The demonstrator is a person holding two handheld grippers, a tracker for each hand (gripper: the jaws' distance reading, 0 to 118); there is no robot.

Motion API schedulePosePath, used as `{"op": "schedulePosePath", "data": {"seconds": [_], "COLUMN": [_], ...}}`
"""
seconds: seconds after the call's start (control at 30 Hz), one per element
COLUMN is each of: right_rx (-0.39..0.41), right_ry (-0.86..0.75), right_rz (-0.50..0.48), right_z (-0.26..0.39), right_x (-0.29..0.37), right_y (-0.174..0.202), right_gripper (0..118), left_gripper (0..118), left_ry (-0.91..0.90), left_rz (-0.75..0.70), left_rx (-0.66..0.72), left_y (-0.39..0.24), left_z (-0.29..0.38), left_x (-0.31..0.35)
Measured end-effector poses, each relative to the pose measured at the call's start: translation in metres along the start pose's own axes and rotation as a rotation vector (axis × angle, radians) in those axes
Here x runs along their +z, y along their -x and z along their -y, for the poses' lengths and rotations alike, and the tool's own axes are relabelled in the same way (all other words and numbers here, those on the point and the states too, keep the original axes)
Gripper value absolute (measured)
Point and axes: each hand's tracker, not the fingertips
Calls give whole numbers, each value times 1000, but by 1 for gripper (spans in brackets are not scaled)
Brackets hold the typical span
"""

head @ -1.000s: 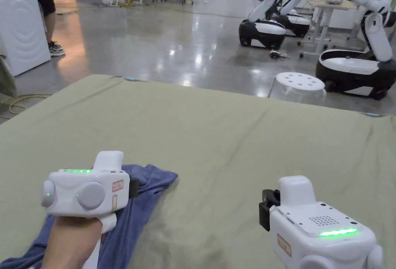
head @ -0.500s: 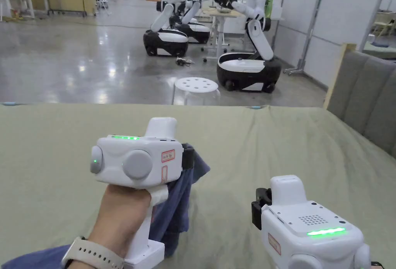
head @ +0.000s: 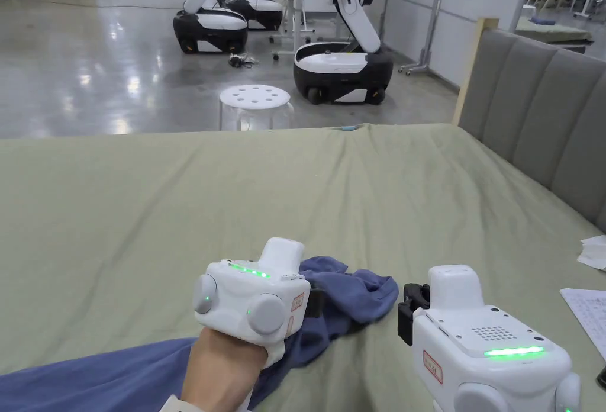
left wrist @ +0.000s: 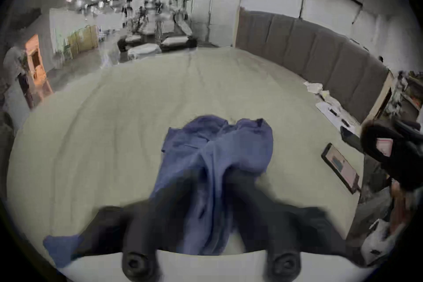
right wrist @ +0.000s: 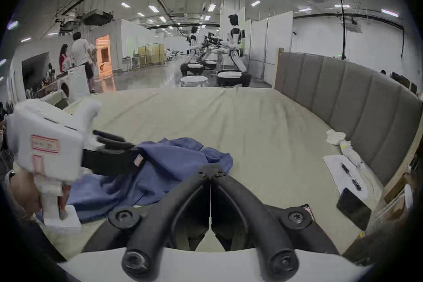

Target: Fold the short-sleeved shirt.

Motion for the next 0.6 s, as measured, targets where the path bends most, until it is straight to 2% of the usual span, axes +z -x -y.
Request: {"op": "schedulePosePath", "data": {"seconds": [0.07,0.1,0.27,0.3,0.33,0.37,0.4,0.43,0.5,0.53,0.6], "right_rx": [-2,-2,-23,-28,-32,-37,-41,-44,-39,-31,-12], "right_ry": [-12,-16,-31,-30,-29,-29,-27,-24,-17,-13,-10], "right_rz": [-21,-28,-74,-83,-91,-101,-113,-122,-136,-143,-154], "right_z": [-1,-1,5,6,8,9,10,11,13,13,14], "right_x": [5,9,26,27,29,31,32,32,33,34,33], "right_y": [6,11,33,38,44,51,56,62,72,78,87], "right_gripper": [4,4,4,4,4,4,4,4,4,4,4], "left_gripper": [116,116,111,100,76,24,0,0,0,0,0], "left_ry": [-60,-197,-198,-182,-171,-148,-118,-85,-59,-47,17], "left_rz": [19,7,-110,-152,-195,-245,-281,-301,-244,-275,-372], "left_rx": [-5,-23,11,7,1,4,33,74,211,273,299], "left_y": [4,7,31,39,49,61,76,94,135,157,200], "left_z": [3,3,44,55,68,80,90,100,112,119,129], "left_x": [34,61,166,178,191,201,205,211,228,237,244]}}
